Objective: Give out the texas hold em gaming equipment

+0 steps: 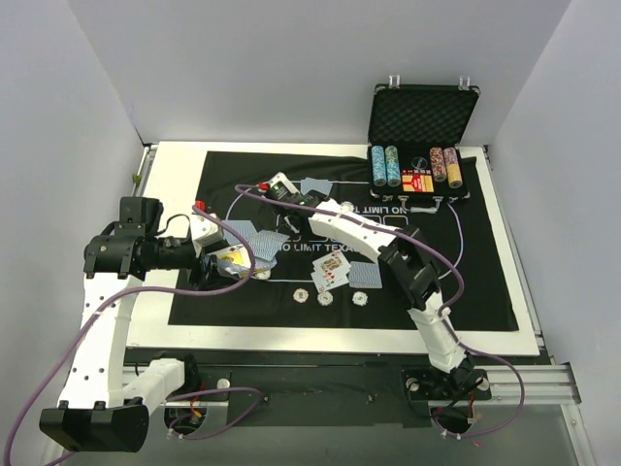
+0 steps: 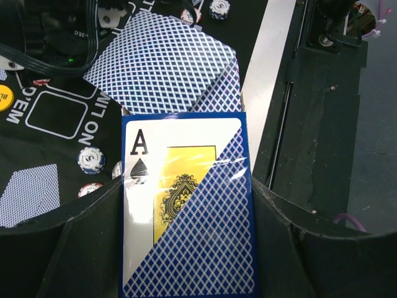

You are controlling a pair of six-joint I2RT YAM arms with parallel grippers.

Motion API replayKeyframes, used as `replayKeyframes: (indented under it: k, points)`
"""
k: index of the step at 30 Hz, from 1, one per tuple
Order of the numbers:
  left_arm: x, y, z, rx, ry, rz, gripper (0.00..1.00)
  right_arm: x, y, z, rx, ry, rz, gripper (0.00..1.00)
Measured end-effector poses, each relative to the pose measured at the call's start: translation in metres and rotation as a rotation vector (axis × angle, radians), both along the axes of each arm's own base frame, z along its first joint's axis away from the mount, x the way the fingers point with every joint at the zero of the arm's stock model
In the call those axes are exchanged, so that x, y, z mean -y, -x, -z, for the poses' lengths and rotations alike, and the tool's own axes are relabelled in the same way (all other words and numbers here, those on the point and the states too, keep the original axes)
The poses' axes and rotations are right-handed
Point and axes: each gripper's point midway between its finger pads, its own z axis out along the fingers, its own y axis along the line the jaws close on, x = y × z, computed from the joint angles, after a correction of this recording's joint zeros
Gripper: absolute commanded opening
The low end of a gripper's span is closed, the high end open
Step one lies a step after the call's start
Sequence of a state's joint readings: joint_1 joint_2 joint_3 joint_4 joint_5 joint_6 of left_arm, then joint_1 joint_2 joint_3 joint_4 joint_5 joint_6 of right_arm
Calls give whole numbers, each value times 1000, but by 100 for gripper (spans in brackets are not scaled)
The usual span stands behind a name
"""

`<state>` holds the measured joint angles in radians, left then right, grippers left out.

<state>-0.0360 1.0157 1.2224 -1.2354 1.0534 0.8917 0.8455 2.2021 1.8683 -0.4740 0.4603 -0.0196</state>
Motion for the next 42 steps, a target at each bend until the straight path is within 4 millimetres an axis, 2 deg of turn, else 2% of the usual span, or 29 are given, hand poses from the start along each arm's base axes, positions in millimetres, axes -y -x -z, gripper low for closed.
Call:
replayKeyframes:
  k: [4, 9, 15, 16, 18, 21, 23, 32, 38, 42]
  points:
    - [0, 1, -1, -1, 1, 4, 6, -9, -1, 10, -18, -22, -1, 0]
    - [0, 2, -1, -3, 3, 5, 6, -20, 8, 16, -27, -57, -13, 0]
    - [0, 2, -1, 0, 3, 7, 6, -12, 49, 22, -53, -52, -40, 0]
    - [0, 2, -1, 1, 3, 7, 6, -10, 55, 18, -54, -56, -43, 4]
    - [0, 2, -1, 2, 3, 6, 6, -10, 61, 10, -44, -75, -46, 17]
    - [0, 2, -1, 2, 3, 7, 6, -14, 59, -5, -17, -118, -40, 35]
    - [0, 2, -1, 4, 3, 7, 6, -15, 58, -9, -8, -131, -39, 39]
    - [0, 9, -3, 25, 3, 7, 6, -12, 55, -9, -11, -135, -34, 40]
    - [0, 12, -5, 49, 2, 10, 6, -4, 51, -11, -7, -141, -15, 39]
    - [0, 18, -8, 66, 2, 11, 6, 4, 55, -15, -6, -149, -4, 39]
